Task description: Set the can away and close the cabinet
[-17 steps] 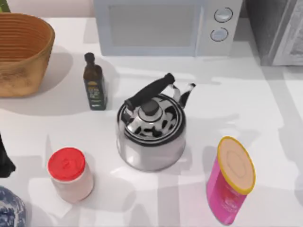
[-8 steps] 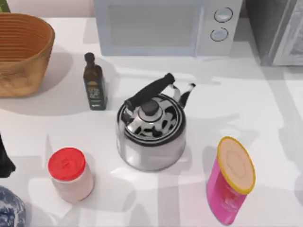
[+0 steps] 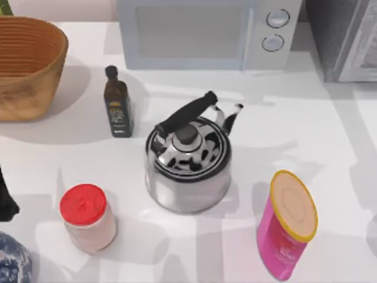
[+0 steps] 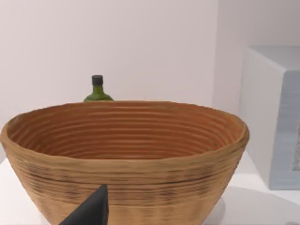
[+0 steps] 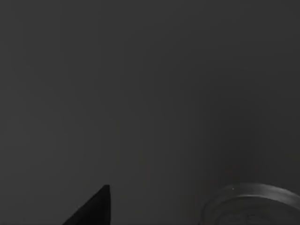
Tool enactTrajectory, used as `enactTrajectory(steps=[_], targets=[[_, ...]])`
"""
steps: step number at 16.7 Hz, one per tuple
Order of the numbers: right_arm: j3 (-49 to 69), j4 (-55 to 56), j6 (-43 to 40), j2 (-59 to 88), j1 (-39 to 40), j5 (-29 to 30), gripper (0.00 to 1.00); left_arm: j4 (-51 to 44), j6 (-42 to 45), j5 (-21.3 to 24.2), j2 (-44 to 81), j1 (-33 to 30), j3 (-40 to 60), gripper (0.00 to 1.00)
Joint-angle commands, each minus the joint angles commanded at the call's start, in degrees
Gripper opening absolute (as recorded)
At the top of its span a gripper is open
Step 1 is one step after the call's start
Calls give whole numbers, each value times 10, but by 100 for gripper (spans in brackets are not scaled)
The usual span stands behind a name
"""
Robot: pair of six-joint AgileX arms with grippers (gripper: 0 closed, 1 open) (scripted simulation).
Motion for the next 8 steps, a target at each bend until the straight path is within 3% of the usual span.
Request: enactTrajectory(steps=[4,8], targets=[[-150,65,-14,-141,-1,-27,100,0,0,0,0,0,0,100],[-387,140,-28,-334,-12,-49,100,0,0,0,0,0,0,100]])
